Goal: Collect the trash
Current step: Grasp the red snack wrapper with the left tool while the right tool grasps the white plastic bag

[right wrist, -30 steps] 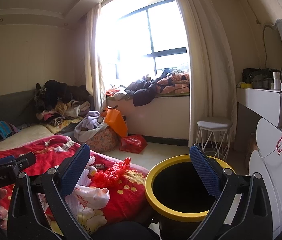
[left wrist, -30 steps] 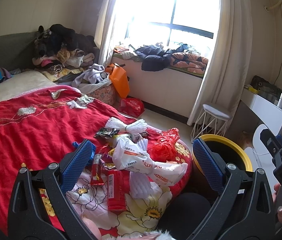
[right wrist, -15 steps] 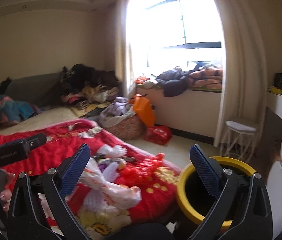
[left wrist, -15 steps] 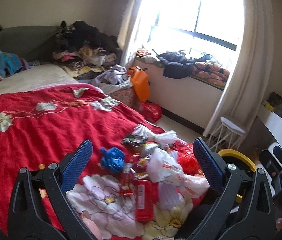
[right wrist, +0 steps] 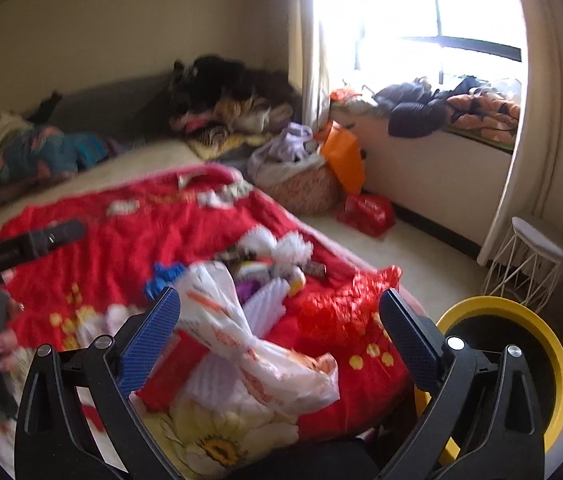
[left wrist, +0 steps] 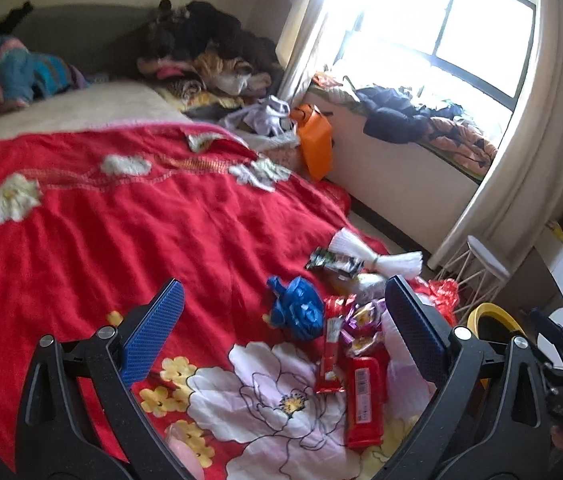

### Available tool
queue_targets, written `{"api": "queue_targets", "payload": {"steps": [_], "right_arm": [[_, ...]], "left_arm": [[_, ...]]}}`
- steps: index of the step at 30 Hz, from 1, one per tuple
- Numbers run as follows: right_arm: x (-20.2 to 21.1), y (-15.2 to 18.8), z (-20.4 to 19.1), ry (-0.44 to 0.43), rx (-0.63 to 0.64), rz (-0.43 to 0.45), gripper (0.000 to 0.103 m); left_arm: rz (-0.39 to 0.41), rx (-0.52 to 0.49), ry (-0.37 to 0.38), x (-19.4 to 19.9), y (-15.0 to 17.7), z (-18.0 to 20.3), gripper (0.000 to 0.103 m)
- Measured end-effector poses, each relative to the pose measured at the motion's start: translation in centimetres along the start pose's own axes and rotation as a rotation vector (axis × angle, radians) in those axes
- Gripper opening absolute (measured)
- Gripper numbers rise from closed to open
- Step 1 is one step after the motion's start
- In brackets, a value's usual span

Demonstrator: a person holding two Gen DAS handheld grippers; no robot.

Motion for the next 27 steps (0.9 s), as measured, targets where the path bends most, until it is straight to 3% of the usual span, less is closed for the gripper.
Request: {"api": "queue_targets", "payload": {"steps": [8, 12, 18, 21, 27], "right_arm": [[-2.4, 4.2, 0.2, -0.012, 0.143, -0.142, 0.096], [-3.2, 5.6, 0.5, -0.019, 0.161, -0.178, 0.094], [-4.5, 6.9, 0.6, -0.072, 0.131, -0.232, 0.068], [-4.6, 7.0, 0.3, -0.119, 0.103, -0.241, 0.051], [-4.6, 7.9, -1.3, -0.183, 0.111, -0.262, 0.031]], "left_arm": [[-0.153, 0.008, 0.034, -2.8, 3.9, -0.3, 0.092], [-0.208, -0.025, 0.078, -3.8, 5.4, 1.2, 0.082], [-0.298, -0.015, 0.124, -5.5, 7.6, 2.2, 0.058], [-0.328, -0.013, 0.151, -5.8, 8.3, 2.7, 0.05], [-0.378, -0.024, 0.171, -6.2, 9.5, 3.5, 0.035]]}}
Point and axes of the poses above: each gripper's, at about its wrist camera, not at the fingertips, and x roughly against the way its jaws point, z to its right, y to its underside, the point moved 8 cm from there along -x, roughly the way its jaws point, and after that the axes turned 10 degrees about z, right-handed, at the moved point
